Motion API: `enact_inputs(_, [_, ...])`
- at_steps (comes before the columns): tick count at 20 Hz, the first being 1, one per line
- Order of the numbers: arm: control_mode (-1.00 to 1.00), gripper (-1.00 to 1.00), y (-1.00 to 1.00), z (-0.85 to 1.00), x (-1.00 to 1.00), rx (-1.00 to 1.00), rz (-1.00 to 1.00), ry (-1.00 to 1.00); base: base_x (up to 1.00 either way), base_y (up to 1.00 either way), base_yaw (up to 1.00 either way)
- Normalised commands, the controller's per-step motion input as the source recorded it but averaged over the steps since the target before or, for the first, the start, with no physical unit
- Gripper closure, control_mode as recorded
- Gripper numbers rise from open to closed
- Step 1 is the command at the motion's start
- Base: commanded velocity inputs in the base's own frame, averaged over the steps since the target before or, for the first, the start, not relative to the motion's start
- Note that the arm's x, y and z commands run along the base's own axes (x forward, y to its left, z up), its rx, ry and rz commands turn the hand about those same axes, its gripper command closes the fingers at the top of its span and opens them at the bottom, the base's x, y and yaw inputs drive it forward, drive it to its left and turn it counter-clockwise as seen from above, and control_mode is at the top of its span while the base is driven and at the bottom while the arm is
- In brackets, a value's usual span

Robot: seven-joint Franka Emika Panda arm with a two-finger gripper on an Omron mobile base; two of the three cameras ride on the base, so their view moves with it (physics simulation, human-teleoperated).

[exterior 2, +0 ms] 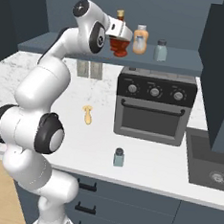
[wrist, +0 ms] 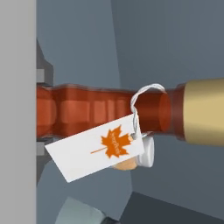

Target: Put the shaker and condiment bottle from the counter next to their counterparts in the cabinet.

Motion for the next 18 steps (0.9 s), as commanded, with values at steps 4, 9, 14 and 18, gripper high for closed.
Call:
enact_inputs(4, [-1.00,1.00,-0.05,-0.20,0.35,0.00,0.00,0.00,0.00,0.00,0.00])
enact_inputs(9, [-1.00,1.00,-0.06,-0.20,0.26,0.00,0.00,0.00,0.00,0.00,0.00])
enact_inputs(14, [-1.00,1.00,-0.07,-0.22,0.22,0.00,0.00,0.00,0.00,0.00,0.00])
enact_inputs(18, [-1.00,-1.00,0.00,-0.33,0.08,0.00,0.00,0.00,0.00,0.00,0.00])
